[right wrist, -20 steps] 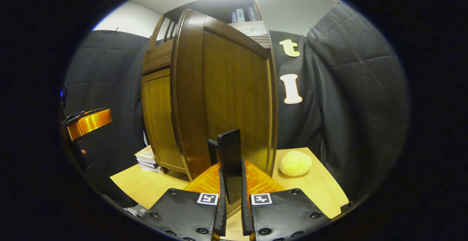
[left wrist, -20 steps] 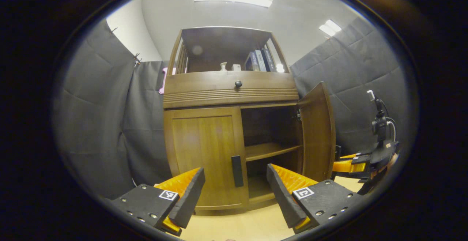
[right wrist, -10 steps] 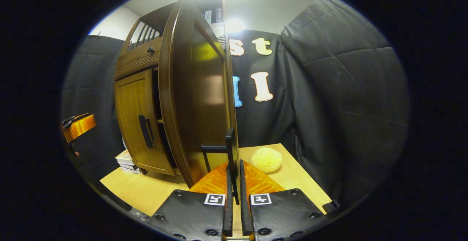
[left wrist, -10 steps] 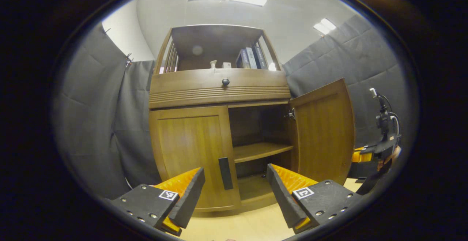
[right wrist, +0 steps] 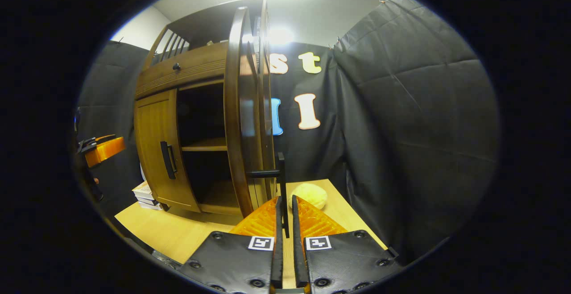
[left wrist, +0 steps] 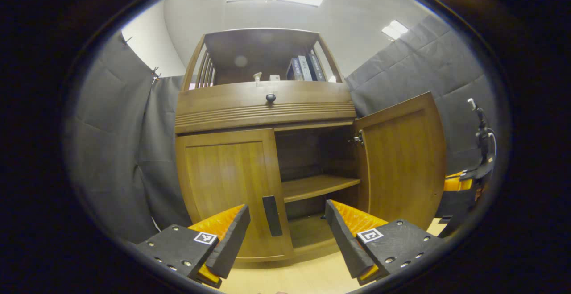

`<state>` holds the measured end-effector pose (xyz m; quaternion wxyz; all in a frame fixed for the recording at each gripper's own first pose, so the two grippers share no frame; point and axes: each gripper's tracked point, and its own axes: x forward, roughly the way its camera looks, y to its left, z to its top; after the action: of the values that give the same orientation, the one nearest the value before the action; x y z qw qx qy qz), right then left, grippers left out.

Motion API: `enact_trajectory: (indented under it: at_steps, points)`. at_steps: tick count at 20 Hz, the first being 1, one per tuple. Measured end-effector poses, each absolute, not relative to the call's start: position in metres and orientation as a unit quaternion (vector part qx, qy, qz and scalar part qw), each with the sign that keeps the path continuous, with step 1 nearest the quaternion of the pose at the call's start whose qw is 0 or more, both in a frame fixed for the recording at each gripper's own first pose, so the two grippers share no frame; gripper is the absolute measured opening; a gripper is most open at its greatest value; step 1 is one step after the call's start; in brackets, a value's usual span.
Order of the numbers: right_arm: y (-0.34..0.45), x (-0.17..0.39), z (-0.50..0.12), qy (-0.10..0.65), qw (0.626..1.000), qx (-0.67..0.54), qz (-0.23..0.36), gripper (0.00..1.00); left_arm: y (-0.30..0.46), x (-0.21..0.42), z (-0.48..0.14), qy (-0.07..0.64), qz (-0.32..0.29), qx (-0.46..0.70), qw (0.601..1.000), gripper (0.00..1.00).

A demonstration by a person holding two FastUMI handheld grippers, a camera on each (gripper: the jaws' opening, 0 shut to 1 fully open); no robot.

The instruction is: Open the right door of the double-door shoe cabinet with the right hand, and open the left door with the left hand.

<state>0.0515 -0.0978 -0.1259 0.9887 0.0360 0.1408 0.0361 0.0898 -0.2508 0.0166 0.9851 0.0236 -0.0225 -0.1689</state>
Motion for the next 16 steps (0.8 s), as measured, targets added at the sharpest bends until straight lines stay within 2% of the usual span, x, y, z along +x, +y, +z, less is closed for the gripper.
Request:
enact_trajectory:
  at_steps: [2,4,6,8,12,16]
  points:
    - [-0.112,0.044,-0.115,0.125,0.992,0.004,0.017,0.17,-0.248,0.101,0.014,-0.02,-0.156,0.02,0.987,1.0]
    - [-0.124,0.034,-0.097,0.107,0.994,-0.015,0.002,0.14,-0.245,0.112,0.013,-0.018,-0.143,0.012,0.989,1.0]
    - [-0.132,0.03,-0.081,0.092,0.996,-0.015,-0.014,0.17,-0.237,0.127,0.01,-0.017,-0.128,0.002,0.992,1.0]
    - [-0.134,0.023,-0.068,0.081,0.997,0.001,-0.018,0.15,-0.23,0.142,0.005,-0.016,-0.113,-0.002,0.993,1.0]
    - [-0.146,0.012,-0.055,0.064,0.997,0.013,-0.039,0.93,-0.227,0.166,-0.005,-0.018,-0.095,0.008,0.995,1.0]
    - [-0.153,0.002,-0.051,0.064,0.996,0.027,-0.059,0.92,-0.23,0.188,-0.018,-0.014,-0.091,0.013,0.996,1.0]
